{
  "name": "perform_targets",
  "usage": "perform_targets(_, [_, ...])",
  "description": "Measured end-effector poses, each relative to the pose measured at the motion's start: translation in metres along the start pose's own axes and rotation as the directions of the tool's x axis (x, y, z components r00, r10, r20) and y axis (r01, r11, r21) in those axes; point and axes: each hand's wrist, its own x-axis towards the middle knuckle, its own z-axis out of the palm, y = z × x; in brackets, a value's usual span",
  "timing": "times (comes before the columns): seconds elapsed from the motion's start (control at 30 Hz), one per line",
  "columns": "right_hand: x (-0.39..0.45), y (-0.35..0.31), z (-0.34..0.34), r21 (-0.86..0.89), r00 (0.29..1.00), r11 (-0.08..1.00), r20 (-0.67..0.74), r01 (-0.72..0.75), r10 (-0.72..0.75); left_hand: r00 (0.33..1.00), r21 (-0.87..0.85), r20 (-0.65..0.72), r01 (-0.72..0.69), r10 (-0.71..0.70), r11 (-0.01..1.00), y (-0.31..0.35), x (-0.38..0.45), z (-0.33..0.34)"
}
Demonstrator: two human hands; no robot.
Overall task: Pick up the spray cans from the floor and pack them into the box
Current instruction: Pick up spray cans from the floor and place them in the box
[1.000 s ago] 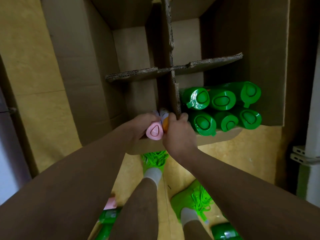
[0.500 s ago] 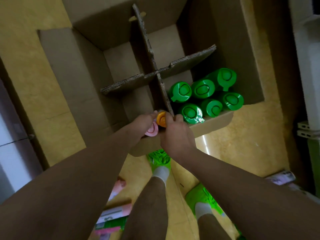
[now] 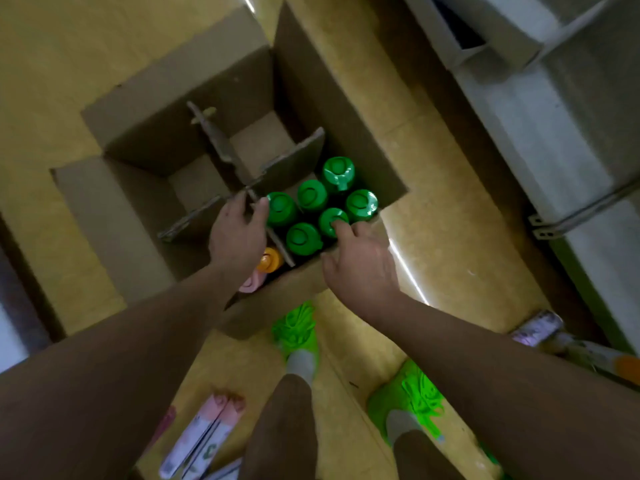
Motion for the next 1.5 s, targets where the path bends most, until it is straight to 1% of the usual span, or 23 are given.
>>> perform_targets(0.07, [-0.009,0.032,-0.014,-0.034,0.998,0.998,-0.043,-0.057,0.056,0.994,0.128,-0.001,-0.104,0.105,0.986,0.022,-0.009,0.011])
perform_targets(0.13, [-0.019,0.064,-0.026,-0.058,0.988,0.989,-0.086,-0.136,0.131,0.974,0.234,0.019,-0.224,0.226,0.946,0.045,-0.017,0.027])
perform_targets(0.23, [-0.034,0.109,-0.040,-0.049,0.959,0.966,-0.146,-0.254,0.244,0.907,0.347,0.094,-0.416,0.411,0.840,0.082,-0.035,0.057])
perform_targets(0.33, [-0.050,0.148,-0.046,-0.004,0.922,0.935,-0.167,-0.355,0.349,0.841,0.393,0.185,-0.537,0.508,0.746,0.115,-0.055,0.095])
perform_targets(0.43, [-0.071,0.191,-0.049,0.054,0.866,0.885,-0.191,-0.462,0.463,0.776,0.416,0.289,-0.629,0.561,0.656,0.142,-0.081,0.140])
perform_targets(0.57, [-0.112,0.247,-0.043,0.144,0.779,0.801,-0.189,-0.580,0.598,0.688,0.405,0.437,-0.726,0.580,0.556,0.163,-0.122,0.200])
perform_targets(0.63, [-0.135,0.277,-0.040,0.160,0.733,0.757,-0.188,-0.634,0.653,0.651,0.378,0.507,-0.757,0.565,0.533,0.171,-0.144,0.228])
perform_targets(0.7, [-0.159,0.307,-0.035,0.167,0.685,0.706,-0.172,-0.688,0.708,0.634,0.348,0.573,-0.762,0.519,0.546,0.177,-0.165,0.256])
perform_targets(0.83, [-0.203,0.365,-0.020,0.296,0.548,0.569,-0.158,-0.767,0.821,0.646,0.313,0.666,-0.696,0.374,0.646,0.180,-0.205,0.313])
perform_targets(0.93, [-0.230,0.404,0.001,0.452,0.411,0.406,-0.093,-0.794,0.907,0.662,0.292,0.704,-0.599,0.256,0.746,0.179,-0.232,0.357])
perform_targets(0.97, [-0.236,0.416,0.011,0.499,0.380,0.361,-0.067,-0.788,0.923,0.673,0.289,0.710,-0.545,0.205,0.787,0.177,-0.240,0.372])
perform_targets(1.03, [-0.241,0.435,0.032,0.567,0.354,0.299,-0.014,-0.767,0.935,0.700,0.307,0.707,-0.436,0.104,0.846,0.168,-0.250,0.398])
perform_targets(1.13, [-0.240,0.454,0.068,0.613,0.356,0.231,0.087,-0.755,0.931,0.733,0.381,0.676,-0.271,-0.067,0.884,0.148,-0.260,0.432])
perform_targets(1.2, [-0.230,0.465,0.091,0.648,0.352,0.173,0.155,-0.741,0.923,0.720,0.463,0.648,-0.114,-0.248,0.879,0.137,-0.262,0.451])
perform_targets(1.23, [-0.223,0.470,0.102,0.669,0.353,0.147,0.183,-0.728,0.917,0.694,0.497,0.631,-0.018,-0.347,0.867,0.134,-0.264,0.460])
perform_targets(1.27, [-0.217,0.475,0.112,0.689,0.359,0.127,0.203,-0.713,0.911,0.649,0.515,0.619,0.088,-0.441,0.853,0.133,-0.267,0.468])
perform_targets(1.3, [-0.210,0.478,0.120,0.708,0.366,0.112,0.219,-0.698,0.904,0.576,0.505,0.631,0.203,-0.519,0.839,0.132,-0.269,0.474])
perform_targets(1.33, [-0.203,0.482,0.128,0.722,0.372,0.097,0.232,-0.685,0.899,0.479,0.483,0.667,0.304,-0.570,0.821,0.129,-0.270,0.480])
perform_targets(1.37, [-0.197,0.486,0.135,0.730,0.374,0.083,0.245,-0.678,0.895,0.397,0.468,0.703,0.367,-0.590,0.804,0.126,-0.270,0.487])
perform_targets(1.4, [-0.190,0.489,0.140,0.734,0.373,0.073,0.255,-0.675,0.892,0.346,0.462,0.730,0.386,-0.589,0.799,0.122,-0.269,0.492])
perform_targets(1.43, [-0.183,0.493,0.145,0.735,0.374,0.073,0.255,-0.675,0.892,0.314,0.470,0.748,0.371,-0.584,0.801,0.119,-0.269,0.495])
perform_targets(1.5, [-0.170,0.501,0.157,0.715,0.380,0.087,0.261,-0.694,0.887,0.274,0.484,0.774,0.325,-0.571,0.812,0.112,-0.265,0.501])
